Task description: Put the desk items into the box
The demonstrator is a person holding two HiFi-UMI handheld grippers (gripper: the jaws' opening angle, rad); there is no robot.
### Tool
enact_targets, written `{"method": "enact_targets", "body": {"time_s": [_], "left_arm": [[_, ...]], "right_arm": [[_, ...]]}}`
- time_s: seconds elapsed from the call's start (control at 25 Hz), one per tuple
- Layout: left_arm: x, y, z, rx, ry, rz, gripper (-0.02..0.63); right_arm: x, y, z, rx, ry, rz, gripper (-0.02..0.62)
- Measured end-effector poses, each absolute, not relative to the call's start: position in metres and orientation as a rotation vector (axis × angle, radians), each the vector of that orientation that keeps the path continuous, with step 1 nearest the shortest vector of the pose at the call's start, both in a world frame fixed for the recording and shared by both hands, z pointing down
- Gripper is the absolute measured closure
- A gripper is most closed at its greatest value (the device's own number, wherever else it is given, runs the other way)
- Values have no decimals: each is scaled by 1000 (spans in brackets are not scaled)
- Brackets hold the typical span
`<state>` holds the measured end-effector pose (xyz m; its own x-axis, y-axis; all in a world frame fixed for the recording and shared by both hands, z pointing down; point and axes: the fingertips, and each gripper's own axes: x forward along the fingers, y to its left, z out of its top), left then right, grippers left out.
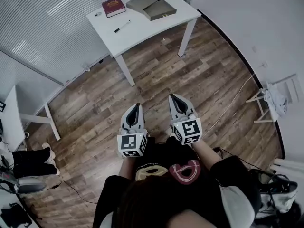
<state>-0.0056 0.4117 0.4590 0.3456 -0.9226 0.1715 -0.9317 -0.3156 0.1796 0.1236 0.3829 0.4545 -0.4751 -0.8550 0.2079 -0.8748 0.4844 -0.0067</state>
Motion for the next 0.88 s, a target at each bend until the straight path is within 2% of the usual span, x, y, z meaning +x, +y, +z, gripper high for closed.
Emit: {"method": "enact_targets", "body": {"time_s": [0.52,0.88], "left_arm": [[-57,396,461,2459,-1531,55,586],[-73,372,466,2418,-1587,52,586]], "right_arm": [[60,387,473,1596,-2498,252,584],[62,361,474,1603,-2501,256,584]]}}
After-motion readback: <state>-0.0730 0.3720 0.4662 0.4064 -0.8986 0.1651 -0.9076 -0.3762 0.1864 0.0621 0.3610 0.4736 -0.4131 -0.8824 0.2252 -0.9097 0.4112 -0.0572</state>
